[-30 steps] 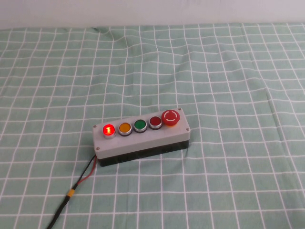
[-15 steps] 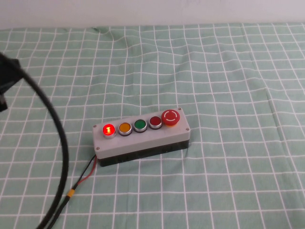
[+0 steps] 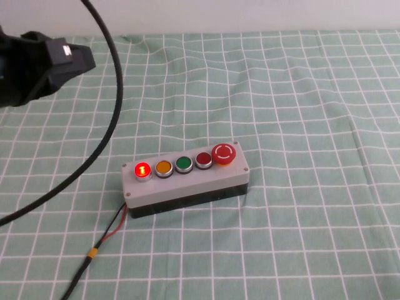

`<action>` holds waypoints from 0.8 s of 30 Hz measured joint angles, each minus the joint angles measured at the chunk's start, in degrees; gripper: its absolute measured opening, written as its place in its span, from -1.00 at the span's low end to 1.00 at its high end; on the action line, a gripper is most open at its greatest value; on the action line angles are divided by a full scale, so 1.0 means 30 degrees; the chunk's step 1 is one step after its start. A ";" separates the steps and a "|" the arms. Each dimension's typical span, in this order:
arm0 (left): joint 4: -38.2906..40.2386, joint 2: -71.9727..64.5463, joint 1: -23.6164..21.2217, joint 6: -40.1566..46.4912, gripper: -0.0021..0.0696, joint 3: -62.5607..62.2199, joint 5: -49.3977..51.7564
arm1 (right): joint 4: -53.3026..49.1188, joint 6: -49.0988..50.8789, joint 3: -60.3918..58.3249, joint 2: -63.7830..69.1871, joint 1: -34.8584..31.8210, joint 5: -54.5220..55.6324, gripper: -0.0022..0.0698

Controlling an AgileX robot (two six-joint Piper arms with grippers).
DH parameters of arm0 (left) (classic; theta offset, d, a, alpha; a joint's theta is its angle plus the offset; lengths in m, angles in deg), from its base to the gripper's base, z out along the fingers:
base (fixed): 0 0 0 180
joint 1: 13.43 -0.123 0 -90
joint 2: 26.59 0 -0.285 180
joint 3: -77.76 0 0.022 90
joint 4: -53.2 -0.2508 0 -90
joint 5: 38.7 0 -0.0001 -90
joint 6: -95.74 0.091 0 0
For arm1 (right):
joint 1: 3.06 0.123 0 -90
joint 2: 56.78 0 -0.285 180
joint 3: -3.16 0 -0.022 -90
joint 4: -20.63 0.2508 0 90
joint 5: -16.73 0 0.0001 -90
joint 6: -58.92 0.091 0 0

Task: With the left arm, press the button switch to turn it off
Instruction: Press the button to turn off

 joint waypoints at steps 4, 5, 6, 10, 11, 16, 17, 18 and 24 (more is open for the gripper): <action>0.0441 -0.1716 0.0000 0.1488 -0.95 0.0000 0.0310 | 0.0000 0.0000 0.0000 0.0000 0.0000 0.0000 -0.99; 0.0441 -0.2170 0.0000 0.1681 -0.95 0.0000 0.0516 | 0.0000 0.0000 0.0000 0.0000 0.0000 0.0000 -0.99; 0.0441 -0.2597 0.0000 0.1754 -0.95 0.0000 0.0667 | 0.0000 0.0000 0.0000 0.0000 0.0000 0.0000 -0.99; -0.0106 -0.3906 0.0179 0.1944 -0.95 0.0000 0.0902 | 0.0000 0.0000 0.0000 0.0000 0.0000 0.0000 -0.99; -0.0534 -0.4179 0.0379 0.1978 -0.95 0.0000 0.0828 | 0.0000 0.0000 0.0000 0.0000 0.0000 0.0000 -0.99; -0.4045 -0.5368 0.2015 0.0796 -0.95 -0.0300 0.0183 | 0.0000 0.0000 0.0000 0.0000 0.0000 0.0000 -0.99; -0.4926 -0.5640 0.2348 0.0299 -0.95 -0.0485 0.0137 | 0.0000 0.0000 0.0000 0.0000 0.0000 0.0000 -0.99; -0.5800 -0.5920 0.2644 -0.0238 -0.95 -0.0676 0.0137 | 0.0000 0.0000 0.0000 0.0000 0.0000 0.0000 -0.99; -1.0056 -0.7552 0.3944 -0.3154 -0.95 -0.1853 0.0307 | 0.0000 0.0000 0.0000 0.0000 0.0000 0.0000 -0.99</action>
